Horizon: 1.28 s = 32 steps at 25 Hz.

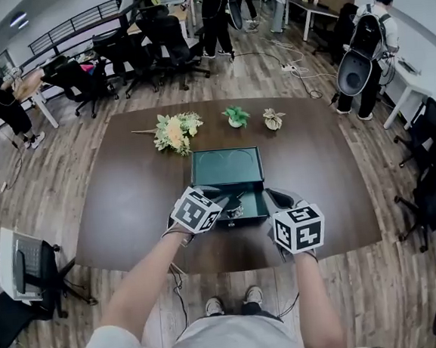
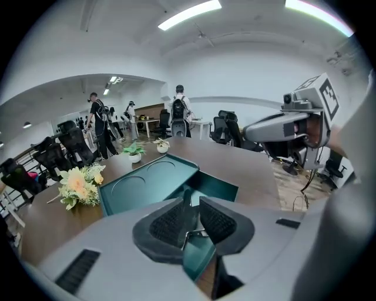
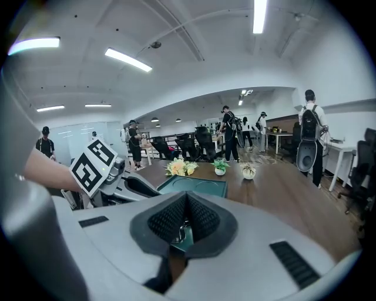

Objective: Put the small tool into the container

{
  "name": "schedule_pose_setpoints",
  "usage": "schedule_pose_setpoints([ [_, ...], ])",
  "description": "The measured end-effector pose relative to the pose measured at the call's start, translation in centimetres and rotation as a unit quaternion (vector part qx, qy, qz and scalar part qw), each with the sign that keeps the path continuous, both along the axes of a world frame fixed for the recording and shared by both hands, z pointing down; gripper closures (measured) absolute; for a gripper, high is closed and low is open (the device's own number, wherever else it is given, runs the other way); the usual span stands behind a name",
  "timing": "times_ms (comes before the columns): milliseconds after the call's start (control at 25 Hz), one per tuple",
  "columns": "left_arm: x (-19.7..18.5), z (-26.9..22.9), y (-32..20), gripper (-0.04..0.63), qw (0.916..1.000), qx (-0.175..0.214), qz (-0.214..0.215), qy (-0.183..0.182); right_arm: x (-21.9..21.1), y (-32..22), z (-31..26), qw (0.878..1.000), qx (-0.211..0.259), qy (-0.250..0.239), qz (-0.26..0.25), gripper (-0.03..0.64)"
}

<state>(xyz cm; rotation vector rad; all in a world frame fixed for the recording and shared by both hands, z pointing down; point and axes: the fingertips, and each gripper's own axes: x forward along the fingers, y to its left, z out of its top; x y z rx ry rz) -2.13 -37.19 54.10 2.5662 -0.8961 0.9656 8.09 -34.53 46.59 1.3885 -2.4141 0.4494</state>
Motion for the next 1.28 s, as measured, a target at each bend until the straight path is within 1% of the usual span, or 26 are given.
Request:
schedule_pose_setpoints([
  [160, -0.4, -2.0, -0.4, 0.515, 0.9992, 0.018, -0.024, 0.026, 0.0, -0.4, -1.0, 1.000, 0.012, -0.005, -0.001, 0.612],
  [280, -1.2, -3.3, -1.0, 0.534, 0.9976, 0.030, -0.043, 0.044, -0.3, -0.9, -1.8, 1.000, 0.020, -0.007, -0.003, 0.612],
  [400, -1.8, -4.3, -1.1, 0.546, 0.9956, 0.040, -0.063, 0.056, -0.4, -1.1, -2.5, 1.000, 0.028, -0.009, -0.004, 0.612],
  [640, -2.8, -6.6, -0.6, 0.548, 0.9876, 0.063, -0.112, 0.090, -0.1, -1.0, -3.7, 0.999, 0.042, -0.012, -0.006, 0.612],
  [920, -4.4, -9.0, -0.5, 0.560, 0.9797, 0.087, -0.144, 0.109, -0.2, -1.2, -4.7, 0.998, 0.055, -0.016, -0.006, 0.612],
  [1120, -5.5, -10.8, -0.1, 0.578, 0.9729, 0.111, -0.168, 0.114, 0.1, -1.1, -5.2, 0.998, 0.058, -0.019, -0.006, 0.613],
  [1200, -6.0, -11.1, 0.0, 0.580, 0.9696, 0.113, -0.180, 0.121, 0.1, -1.0, -5.3, 0.998, 0.059, -0.018, -0.009, 0.612],
  [1280, -6.3, -11.2, 0.2, 0.580, 0.9684, 0.114, -0.187, 0.120, 0.0, -1.0, -5.5, 0.998, 0.061, -0.018, -0.010, 0.612],
])
